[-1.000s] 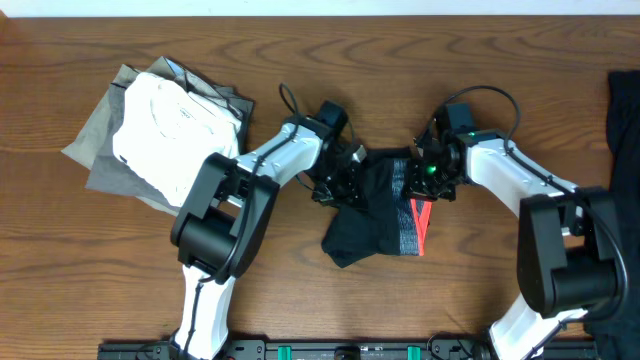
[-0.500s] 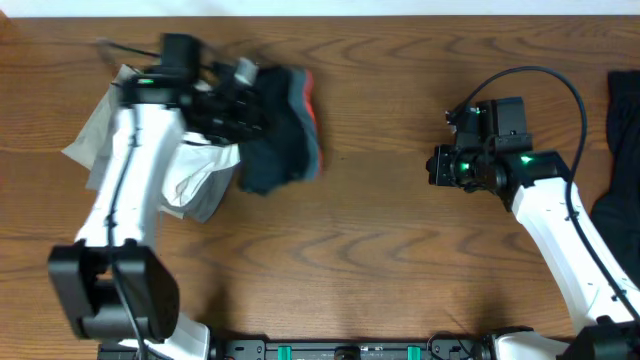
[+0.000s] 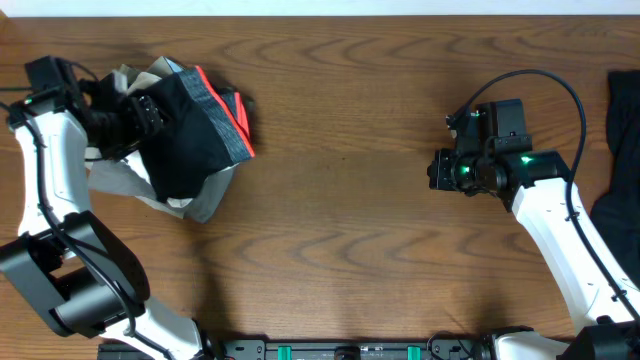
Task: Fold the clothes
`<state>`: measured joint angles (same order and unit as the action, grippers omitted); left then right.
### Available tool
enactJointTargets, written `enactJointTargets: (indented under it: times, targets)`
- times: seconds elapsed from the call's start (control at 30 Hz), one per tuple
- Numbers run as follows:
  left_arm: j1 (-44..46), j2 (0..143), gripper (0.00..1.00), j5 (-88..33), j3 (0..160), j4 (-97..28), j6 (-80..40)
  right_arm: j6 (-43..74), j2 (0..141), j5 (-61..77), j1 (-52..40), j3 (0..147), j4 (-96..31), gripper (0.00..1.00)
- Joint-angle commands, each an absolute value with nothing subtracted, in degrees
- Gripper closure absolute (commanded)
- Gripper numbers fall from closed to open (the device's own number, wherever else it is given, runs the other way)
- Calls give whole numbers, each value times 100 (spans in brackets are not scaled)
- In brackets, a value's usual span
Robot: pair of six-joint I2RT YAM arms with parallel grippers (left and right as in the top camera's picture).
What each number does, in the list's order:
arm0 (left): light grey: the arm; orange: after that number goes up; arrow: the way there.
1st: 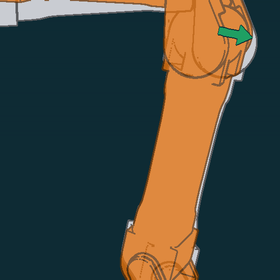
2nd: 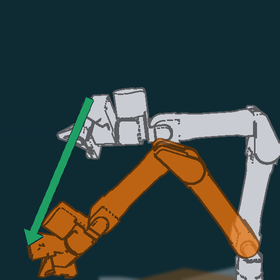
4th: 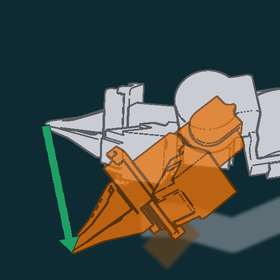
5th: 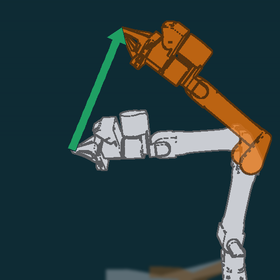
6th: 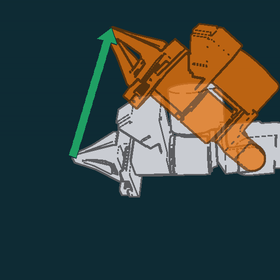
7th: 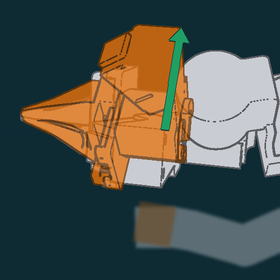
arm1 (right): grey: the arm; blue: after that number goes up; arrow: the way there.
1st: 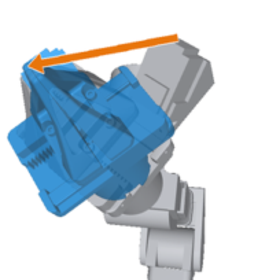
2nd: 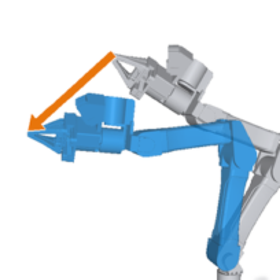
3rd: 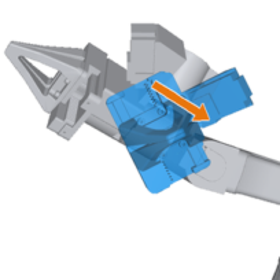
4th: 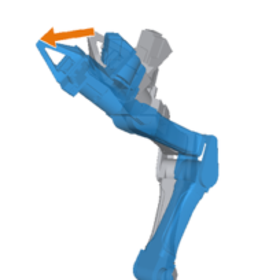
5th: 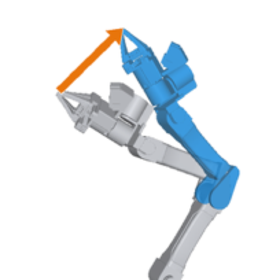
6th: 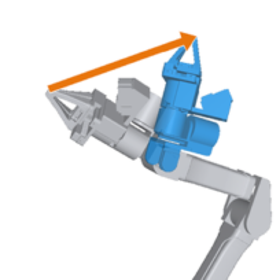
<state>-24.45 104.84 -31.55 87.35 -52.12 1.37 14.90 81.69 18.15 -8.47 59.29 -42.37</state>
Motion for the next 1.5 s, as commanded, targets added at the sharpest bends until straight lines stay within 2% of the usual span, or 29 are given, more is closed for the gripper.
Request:
enactJointTargets:
  times: [0.0,0.2,0.37,0.4,0.43,0.5,0.6,0.67,0.77,0.87,0.9,1.0,1.03,1.07,1.1,1.27,1.47]
  targets:
    - [-2589,10462,2,-2952,8801,-5341,207,1584,8136,1785,-917,5935,-4281,99]
    - [-3129,10020,2,-2622,9011,-5695,-134,1577,8130,1780,-917,5935,-4506,99]
    - [-3308,9419,1,-3391,9159,-5872,-93,1535,8130,1780,-917,5937,-4460,98]
    - [-3258,9299,5,-3483,9159,-5920,-19,1476,8130,1782,-917,5935,-4431,98]
    - [-3188,9190,14,-3548,9159,-5968,78,1413,8125,1782,-917,5937,-4405,99]
    - [-2950,8938,24,-3562,9159,-6108,283,1271,8088,1787,-917,5940,-4346,96]
    - [-2394,8497,31,-3516,9159,-6364,794,943,7907,1859,-917,6018,-4329,92]
    - [-1876,8130,31,-3166,9159,-6405,923,648,7664,1962,-917,6123,-4329,89]
    - [-958,7494,31,-2073,9159,-6420,926,204,7199,2095,-917,6287,-4329,80]
    - [-80,6873,28,-1068,9159,-6486,917,45,6600,2104,-917,6359,-4324,63]
    - [235,6624,22,-781,9157,-6578,917,23,6333,2102,-917,6359,-4324,52]
    - [655,6211,11,-523,9115,-6737,773,12,5837,2104,-917,6359,-4335,30]
    - [753,6066,8,-504,9083,-6827,648,12,5660,2104,-917,6359,-4359,12]
    - [810,5946,5,-504,9037,-6938,506,12,5489,2102,-917,6359,-4394,1]
    - [823,5872,0,-504,8993,-7032,414,12,5376,2104,-917,6359,-4436,1]
    - [819,5743,2,-508,8672,-7559,224,38,4727,2211,-917,6359,-4831,1]
    - [819,5931,2,-508,8508,-7603,226,34,4436,2206,-917,6359,-5216,1]
